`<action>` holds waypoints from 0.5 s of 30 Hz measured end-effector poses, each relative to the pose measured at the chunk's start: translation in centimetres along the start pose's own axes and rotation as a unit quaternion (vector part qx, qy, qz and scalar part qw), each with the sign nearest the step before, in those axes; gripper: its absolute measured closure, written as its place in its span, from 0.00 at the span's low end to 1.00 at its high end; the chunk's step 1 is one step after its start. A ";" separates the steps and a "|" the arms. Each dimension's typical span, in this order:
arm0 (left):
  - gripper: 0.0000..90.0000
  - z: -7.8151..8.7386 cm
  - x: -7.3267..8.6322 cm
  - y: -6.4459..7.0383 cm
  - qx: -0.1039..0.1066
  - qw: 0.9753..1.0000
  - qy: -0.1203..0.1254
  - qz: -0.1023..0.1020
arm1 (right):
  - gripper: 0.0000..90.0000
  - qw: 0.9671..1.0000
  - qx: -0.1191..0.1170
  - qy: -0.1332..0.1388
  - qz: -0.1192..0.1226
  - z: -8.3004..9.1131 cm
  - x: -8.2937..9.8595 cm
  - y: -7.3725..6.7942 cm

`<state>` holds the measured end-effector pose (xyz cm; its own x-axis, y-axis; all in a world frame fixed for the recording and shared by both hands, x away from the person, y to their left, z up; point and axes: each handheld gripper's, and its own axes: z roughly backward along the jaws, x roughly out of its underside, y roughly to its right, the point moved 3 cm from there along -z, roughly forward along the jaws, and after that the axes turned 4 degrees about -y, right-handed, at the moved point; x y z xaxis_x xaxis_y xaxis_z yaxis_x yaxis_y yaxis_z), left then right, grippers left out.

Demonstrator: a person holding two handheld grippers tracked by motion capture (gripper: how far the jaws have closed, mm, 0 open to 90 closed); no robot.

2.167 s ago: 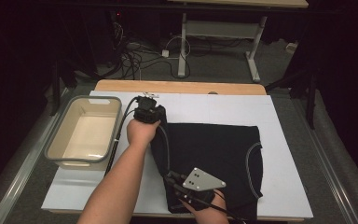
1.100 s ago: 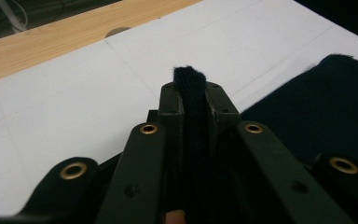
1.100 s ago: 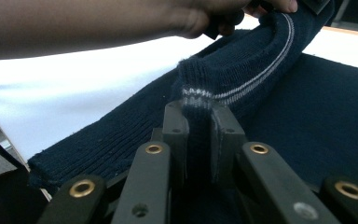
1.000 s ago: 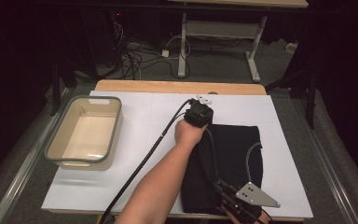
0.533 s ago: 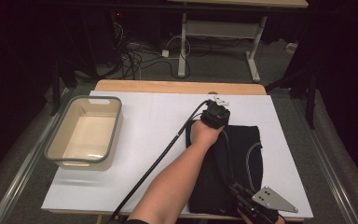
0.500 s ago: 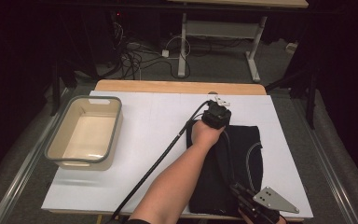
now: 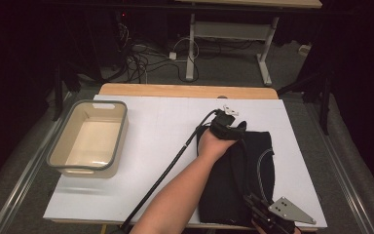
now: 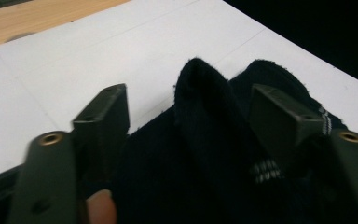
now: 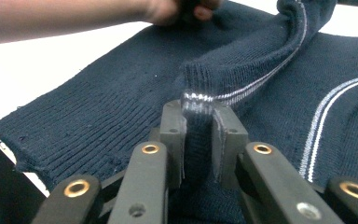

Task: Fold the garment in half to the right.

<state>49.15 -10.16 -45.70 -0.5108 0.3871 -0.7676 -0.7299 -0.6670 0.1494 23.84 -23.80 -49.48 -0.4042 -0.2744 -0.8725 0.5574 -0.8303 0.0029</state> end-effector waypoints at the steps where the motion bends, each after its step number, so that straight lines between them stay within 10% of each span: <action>1: 0.27 0.5 0.3 -0.1 -0.001 1.000 -0.002 -0.006 | 0.86 1.000 0.001 -0.001 0.000 0.0 0.0 0.0; 15: 0.07 7.6 7.2 -3.0 -0.022 0.999 0.020 -0.021 | 0.62 1.000 0.004 -0.012 -0.017 0.6 0.3 0.4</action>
<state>44.18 -0.48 -46.95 -0.4610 0.3908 -0.7968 -0.7295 -0.6781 0.0895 23.52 -24.48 -49.49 -0.4398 -0.2571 -0.8605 0.5370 -0.8433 -0.0225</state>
